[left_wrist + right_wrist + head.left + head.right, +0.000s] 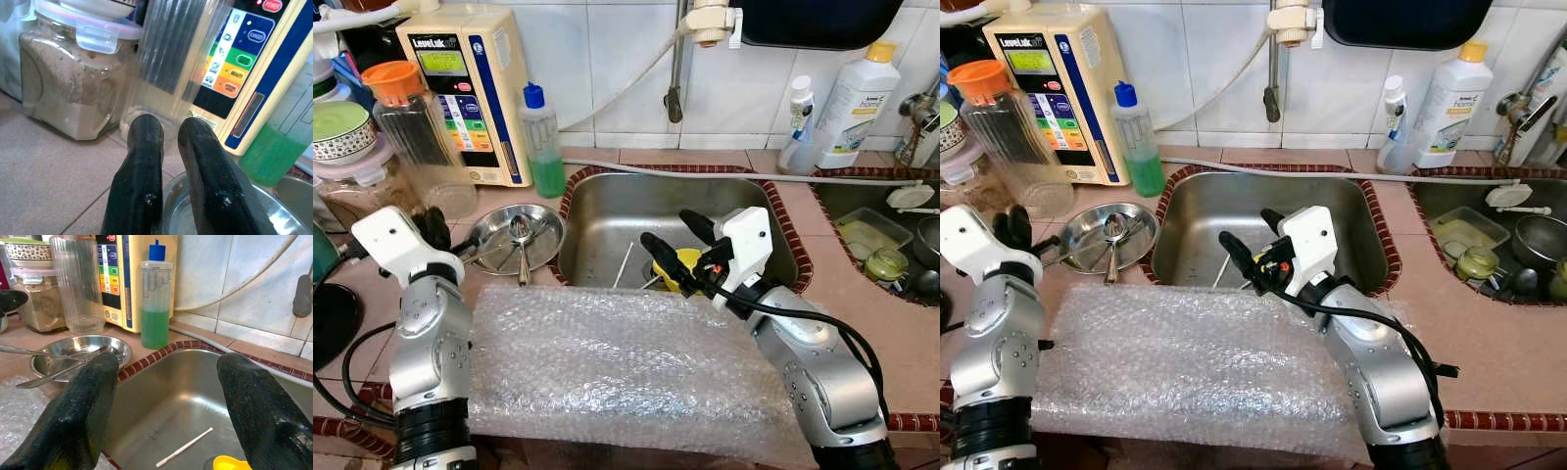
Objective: Kitchen organization
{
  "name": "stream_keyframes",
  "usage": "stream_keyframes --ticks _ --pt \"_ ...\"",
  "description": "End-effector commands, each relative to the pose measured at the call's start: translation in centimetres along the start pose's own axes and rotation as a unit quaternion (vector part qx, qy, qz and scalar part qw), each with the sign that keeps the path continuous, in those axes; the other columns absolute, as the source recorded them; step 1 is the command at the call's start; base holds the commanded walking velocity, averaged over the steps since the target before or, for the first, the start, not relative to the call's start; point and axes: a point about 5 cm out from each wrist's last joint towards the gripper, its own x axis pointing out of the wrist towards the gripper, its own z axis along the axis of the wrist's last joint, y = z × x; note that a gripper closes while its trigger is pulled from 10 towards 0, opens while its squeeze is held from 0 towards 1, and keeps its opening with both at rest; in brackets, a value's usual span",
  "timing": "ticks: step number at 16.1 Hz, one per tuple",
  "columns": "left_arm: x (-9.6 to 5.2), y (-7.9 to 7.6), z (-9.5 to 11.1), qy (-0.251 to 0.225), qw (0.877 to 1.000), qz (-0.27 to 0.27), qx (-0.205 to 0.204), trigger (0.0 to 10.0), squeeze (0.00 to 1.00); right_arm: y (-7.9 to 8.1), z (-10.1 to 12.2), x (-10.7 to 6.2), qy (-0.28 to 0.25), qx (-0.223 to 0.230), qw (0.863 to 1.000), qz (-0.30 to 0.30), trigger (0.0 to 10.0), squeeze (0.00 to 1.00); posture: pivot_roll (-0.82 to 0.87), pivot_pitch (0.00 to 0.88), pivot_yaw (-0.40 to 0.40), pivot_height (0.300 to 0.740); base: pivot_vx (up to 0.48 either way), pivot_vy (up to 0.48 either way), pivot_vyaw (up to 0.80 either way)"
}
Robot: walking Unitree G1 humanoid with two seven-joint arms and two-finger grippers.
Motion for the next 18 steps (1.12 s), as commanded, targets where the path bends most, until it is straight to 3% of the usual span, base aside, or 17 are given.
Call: stream_keyframes --ticks 1,5,6,7,11,15,18 --pt "0.2 -0.2 1.0 -0.020 1.000 -0.005 -0.002 0.0 0.00 -0.4 0.4 0.1 -0.008 -0.007 1.000 -0.004 10.0 0.00 0.07 0.000 0.073 0.740 0.000 0.000 0.00" --pt "1.0 -0.4 2.9 -0.052 0.999 -0.012 -0.005 0.0 0.00 -0.5 0.3 0.2 -0.008 -0.010 1.000 -0.005 10.0 0.00 0.07 0.000 0.065 0.740 0.000 0.000 0.00" --pt "0.9 -0.5 3.0 -0.051 0.999 -0.015 0.012 0.9 0.00 -0.6 0.3 0.2 -0.007 -0.011 1.000 -0.005 10.0 0.00 0.07 0.000 0.062 0.740 0.000 0.000 0.00" --pt "0.4 -0.1 2.9 -0.047 0.999 -0.010 -0.018 10.0 1.00 -0.5 0.2 0.2 -0.006 -0.011 1.000 -0.004 10.0 0.00 0.07 0.000 0.055 0.740 0.000 0.000 0.00" --pt "-0.6 0.7 1.3 -0.016 0.998 0.012 -0.062 10.0 1.00 -0.2 0.0 0.0 0.002 -0.015 1.000 0.008 10.0 0.00 0.07 0.000 0.034 0.740 0.000 0.000 0.00" --pt "-1.7 0.0 0.3 0.002 0.996 0.002 -0.084 10.0 1.00 0.0 -0.1 -0.1 0.009 -0.016 1.000 0.019 10.0 0.00 0.07 0.000 0.026 0.740 0.000 0.000 0.00" --pt "-2.0 0.7 -0.4 0.004 0.997 0.026 -0.073 10.0 1.00 1.1 -0.4 -0.4 0.008 -0.005 0.999 0.049 10.0 0.00 0.07 0.000 0.028 0.740 0.000 0.000 0.00"
